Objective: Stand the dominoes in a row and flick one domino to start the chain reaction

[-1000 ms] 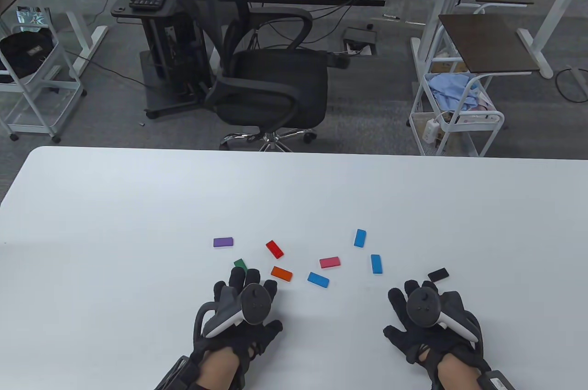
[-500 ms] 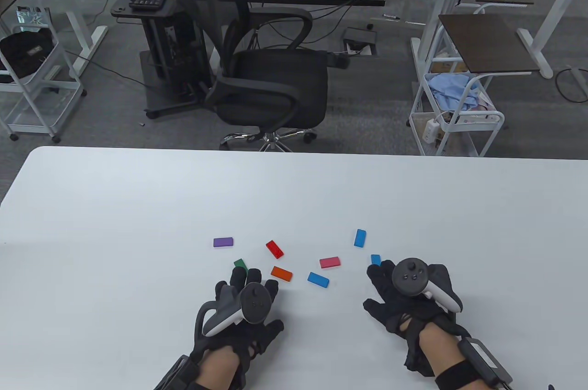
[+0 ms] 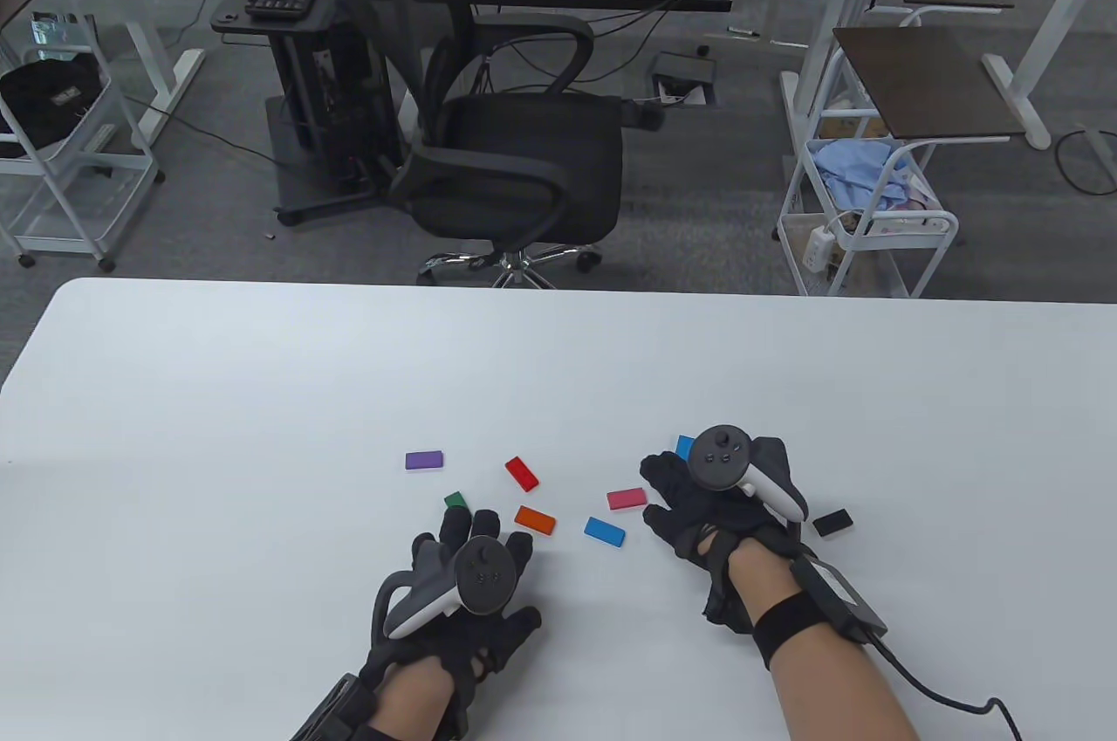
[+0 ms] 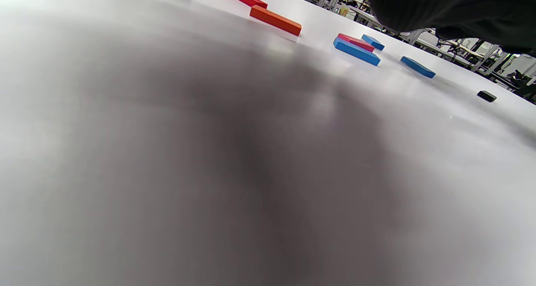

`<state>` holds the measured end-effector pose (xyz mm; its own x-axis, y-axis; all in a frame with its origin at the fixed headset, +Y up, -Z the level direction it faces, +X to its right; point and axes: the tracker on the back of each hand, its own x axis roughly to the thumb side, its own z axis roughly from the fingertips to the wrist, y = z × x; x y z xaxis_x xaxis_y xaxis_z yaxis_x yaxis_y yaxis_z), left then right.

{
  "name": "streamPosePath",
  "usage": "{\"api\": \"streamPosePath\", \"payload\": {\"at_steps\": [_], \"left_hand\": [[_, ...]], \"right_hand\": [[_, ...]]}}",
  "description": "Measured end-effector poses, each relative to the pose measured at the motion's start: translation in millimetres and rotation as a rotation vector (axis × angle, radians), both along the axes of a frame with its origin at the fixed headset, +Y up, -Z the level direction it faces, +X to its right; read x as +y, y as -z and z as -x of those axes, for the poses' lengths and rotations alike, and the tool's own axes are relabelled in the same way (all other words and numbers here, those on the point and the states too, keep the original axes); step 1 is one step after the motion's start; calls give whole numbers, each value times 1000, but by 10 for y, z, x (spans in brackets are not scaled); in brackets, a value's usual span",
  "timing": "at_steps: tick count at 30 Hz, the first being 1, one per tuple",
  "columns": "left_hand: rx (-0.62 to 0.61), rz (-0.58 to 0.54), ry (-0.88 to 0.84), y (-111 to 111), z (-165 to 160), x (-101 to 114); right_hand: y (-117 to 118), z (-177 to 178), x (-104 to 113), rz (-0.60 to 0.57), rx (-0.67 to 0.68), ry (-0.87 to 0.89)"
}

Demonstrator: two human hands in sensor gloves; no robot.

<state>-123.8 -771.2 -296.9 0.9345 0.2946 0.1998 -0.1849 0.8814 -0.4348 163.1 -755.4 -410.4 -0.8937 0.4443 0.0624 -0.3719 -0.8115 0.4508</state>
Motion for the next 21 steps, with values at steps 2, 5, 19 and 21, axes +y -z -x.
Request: {"api": "streamPosePath", "payload": {"at_steps": [2, 5, 19, 21], "left_hand": [[1, 0, -3, 3, 2, -1], [2, 2, -3, 3, 3, -2], [14, 5, -37, 21, 32, 4], [20, 3, -44, 26, 44, 4]], "right_hand": [[58, 83, 20, -22, 8, -32], [114, 203, 37, -58, 57, -121], [200, 479, -85, -122, 142, -227], [201, 479, -96, -121, 142, -222]]}}
